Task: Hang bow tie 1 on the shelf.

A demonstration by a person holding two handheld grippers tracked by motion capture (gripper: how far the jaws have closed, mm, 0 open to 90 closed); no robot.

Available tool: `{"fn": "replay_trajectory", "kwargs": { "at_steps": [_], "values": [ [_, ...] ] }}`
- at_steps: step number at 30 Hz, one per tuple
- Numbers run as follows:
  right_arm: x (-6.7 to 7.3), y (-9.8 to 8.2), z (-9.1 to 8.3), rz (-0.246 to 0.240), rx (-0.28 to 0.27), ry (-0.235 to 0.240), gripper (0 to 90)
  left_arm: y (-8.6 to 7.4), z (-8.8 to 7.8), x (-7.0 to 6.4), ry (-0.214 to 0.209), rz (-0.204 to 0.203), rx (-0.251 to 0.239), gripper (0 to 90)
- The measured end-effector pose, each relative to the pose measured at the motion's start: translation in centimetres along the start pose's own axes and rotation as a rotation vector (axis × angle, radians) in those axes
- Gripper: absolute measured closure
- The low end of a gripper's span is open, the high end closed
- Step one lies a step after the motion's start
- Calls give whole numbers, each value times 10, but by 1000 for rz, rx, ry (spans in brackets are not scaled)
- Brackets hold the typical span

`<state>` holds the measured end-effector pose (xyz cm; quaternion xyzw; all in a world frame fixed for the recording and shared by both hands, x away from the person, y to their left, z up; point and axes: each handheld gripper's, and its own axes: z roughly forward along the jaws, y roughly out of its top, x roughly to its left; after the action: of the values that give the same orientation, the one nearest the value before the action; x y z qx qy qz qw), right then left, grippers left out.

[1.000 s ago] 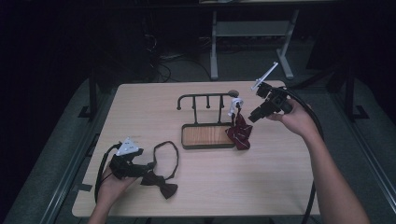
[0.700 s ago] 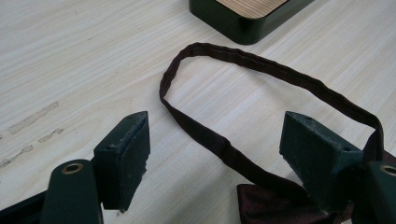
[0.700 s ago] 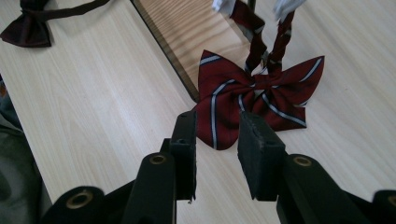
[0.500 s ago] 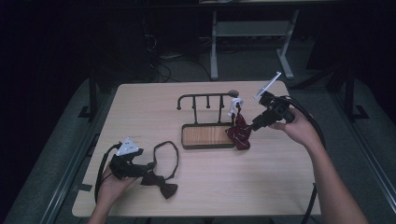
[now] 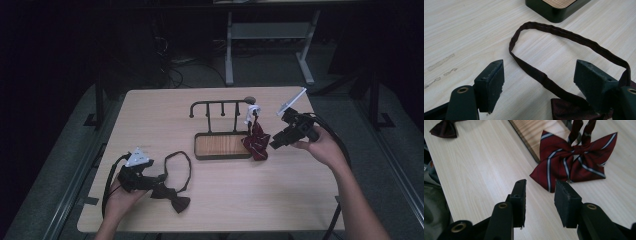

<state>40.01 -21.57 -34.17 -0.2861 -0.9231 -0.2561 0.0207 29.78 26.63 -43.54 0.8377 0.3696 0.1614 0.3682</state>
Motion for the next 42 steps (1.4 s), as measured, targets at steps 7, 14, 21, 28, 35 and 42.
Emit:
{"fn": "replay_trajectory", "kwargs": {
  "at_steps": [7, 14, 21, 28, 35, 42],
  "values": [
    [5, -10, 7, 2, -4, 9, 595, 0, 0, 0, 0, -1, 0, 249],
    [10, -20, 16, 1, -2, 17, 588, 0, 1, 0, 1, -1, 0, 249],
    [12, -28, 20, 7, -4, 31, 582, 0, 1, 0, 2, -2, -2, 249],
    [16, -35, 25, 5, -4, 40, 573, 0, 0, 0, 4, -2, -6, 248],
    [17, -46, 30, 7, -9, 47, 563, 0, 2, 0, 4, 6, 4, 248],
    [21, -53, 33, 2, -21, 60, 544, -1, 3, 1, 4, -3, 1, 249]
  ]
}}
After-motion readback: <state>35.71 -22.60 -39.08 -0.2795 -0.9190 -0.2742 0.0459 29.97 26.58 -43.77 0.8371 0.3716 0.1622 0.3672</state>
